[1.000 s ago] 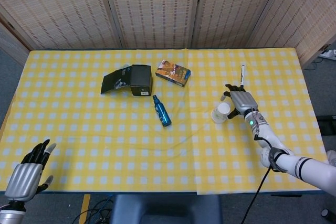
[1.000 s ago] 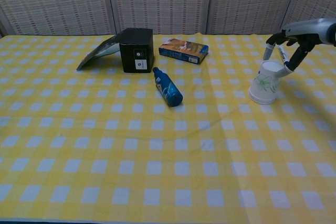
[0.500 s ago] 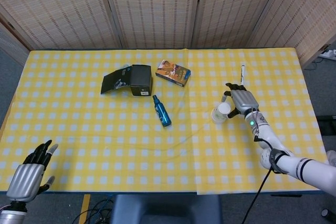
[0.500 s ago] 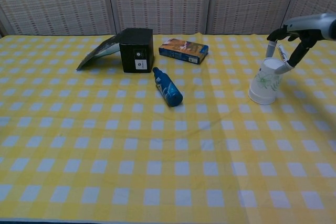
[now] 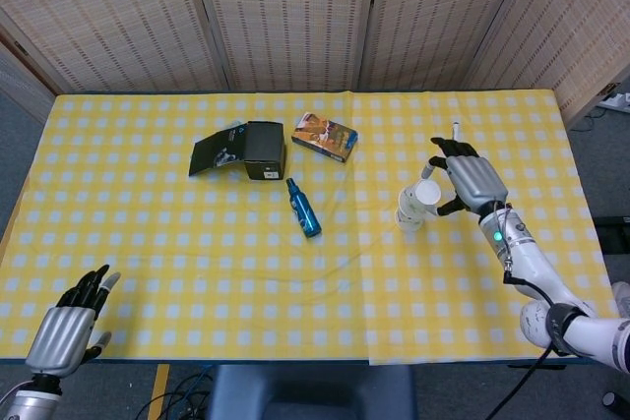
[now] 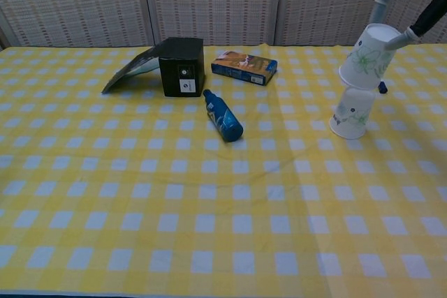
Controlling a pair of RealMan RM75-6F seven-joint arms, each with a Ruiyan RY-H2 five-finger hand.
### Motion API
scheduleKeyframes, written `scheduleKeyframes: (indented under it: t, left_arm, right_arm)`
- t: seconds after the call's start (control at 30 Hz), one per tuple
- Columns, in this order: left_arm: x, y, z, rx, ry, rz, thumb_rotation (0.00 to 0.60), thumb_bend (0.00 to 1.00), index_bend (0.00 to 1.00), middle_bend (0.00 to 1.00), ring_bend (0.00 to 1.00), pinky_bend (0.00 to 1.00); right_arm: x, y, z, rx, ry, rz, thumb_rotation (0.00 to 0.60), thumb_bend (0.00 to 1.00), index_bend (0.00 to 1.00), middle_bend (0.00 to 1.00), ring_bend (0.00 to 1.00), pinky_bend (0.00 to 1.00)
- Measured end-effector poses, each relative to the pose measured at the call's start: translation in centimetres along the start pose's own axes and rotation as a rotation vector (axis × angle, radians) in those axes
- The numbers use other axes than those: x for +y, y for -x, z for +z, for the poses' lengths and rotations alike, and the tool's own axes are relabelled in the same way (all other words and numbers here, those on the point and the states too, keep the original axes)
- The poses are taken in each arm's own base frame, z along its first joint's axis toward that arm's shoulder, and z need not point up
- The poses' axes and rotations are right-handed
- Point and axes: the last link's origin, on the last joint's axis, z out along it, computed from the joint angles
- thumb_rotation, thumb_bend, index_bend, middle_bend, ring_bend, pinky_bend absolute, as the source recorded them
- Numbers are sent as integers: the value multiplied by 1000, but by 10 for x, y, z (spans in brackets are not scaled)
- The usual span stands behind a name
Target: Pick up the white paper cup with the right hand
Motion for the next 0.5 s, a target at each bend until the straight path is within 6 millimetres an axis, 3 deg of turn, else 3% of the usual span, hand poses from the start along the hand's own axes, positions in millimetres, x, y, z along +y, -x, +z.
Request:
scheduleKeyframes:
  t: [0.1, 0.2, 0.5]
  left_arm:
    - [0, -1, 1, 2, 0, -4, 600, 317, 0, 0, 0, 229]
    - [-1, -2, 1, 9, 0, -8, 600, 318, 0, 0, 0, 229]
    - [-6, -9, -3, 20, -3, -29, 600, 317, 0, 0, 0, 229]
  right_arm:
    - [-11, -10, -13, 19, -35, -5, 600, 211, 445, 37, 0, 0]
    - [-17, -9, -14, 10, -54, -8, 600, 211, 445, 39, 0, 0]
    - [-39, 37, 28, -69, -59, -15, 600, 208, 445, 43, 0, 0]
